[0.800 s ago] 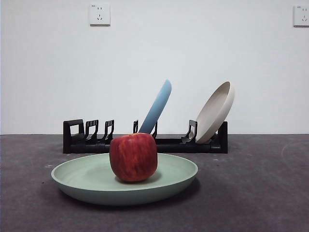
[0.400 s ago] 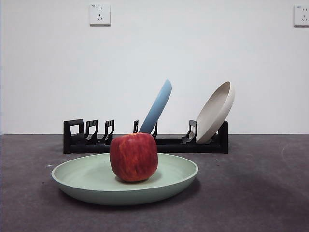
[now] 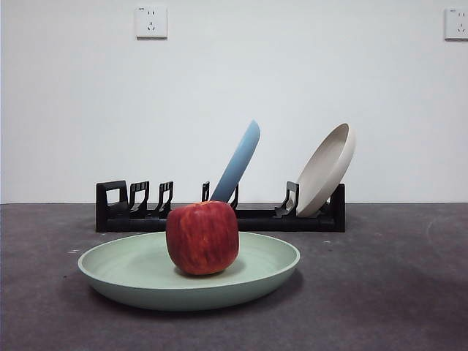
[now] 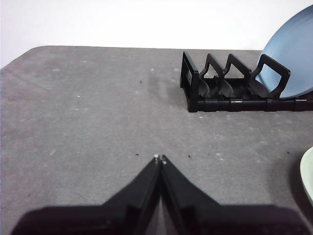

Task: Take the green plate from the plate rack,put the plate on the table,take the apple from the table,put the apple in the plate

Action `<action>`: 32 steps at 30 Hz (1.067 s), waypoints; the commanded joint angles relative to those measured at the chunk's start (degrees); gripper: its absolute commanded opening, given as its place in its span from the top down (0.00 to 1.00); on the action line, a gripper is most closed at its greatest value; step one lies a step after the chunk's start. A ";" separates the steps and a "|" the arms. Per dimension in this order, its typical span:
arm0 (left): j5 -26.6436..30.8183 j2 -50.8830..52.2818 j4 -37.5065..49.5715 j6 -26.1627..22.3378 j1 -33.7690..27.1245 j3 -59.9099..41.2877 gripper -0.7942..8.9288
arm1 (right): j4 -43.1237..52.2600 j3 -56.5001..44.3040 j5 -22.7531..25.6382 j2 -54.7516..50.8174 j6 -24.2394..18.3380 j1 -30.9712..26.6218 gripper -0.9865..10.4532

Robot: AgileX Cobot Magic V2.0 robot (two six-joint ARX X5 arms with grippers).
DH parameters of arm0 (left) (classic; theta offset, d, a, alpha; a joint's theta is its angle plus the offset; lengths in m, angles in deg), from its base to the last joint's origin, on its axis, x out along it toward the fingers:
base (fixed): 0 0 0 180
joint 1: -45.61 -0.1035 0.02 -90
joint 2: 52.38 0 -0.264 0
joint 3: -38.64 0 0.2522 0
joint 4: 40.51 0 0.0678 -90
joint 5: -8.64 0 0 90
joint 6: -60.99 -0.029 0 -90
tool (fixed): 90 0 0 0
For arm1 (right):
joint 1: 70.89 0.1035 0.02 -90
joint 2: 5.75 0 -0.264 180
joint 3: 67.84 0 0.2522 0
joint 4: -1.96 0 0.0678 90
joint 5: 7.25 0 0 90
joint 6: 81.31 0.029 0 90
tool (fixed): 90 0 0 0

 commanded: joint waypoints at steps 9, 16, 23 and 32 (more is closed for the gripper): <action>-0.35 0.17 0.09 0.00 -0.20 -0.74 0.92 | -0.22 -0.63 -1.05 -0.20 2.16 -0.13 0.92; -0.33 0.17 0.09 0.00 -0.20 -0.74 0.92 | -0.24 -0.61 -1.14 -0.20 2.16 -0.13 0.92; -0.33 0.17 0.09 0.00 -0.20 -0.74 0.92 | -0.24 -0.63 -1.11 -0.20 2.16 -0.13 0.92; -0.35 0.17 0.13 0.00 -0.20 -0.74 0.92 | -0.22 -0.61 -1.11 -0.17 2.16 -0.13 0.92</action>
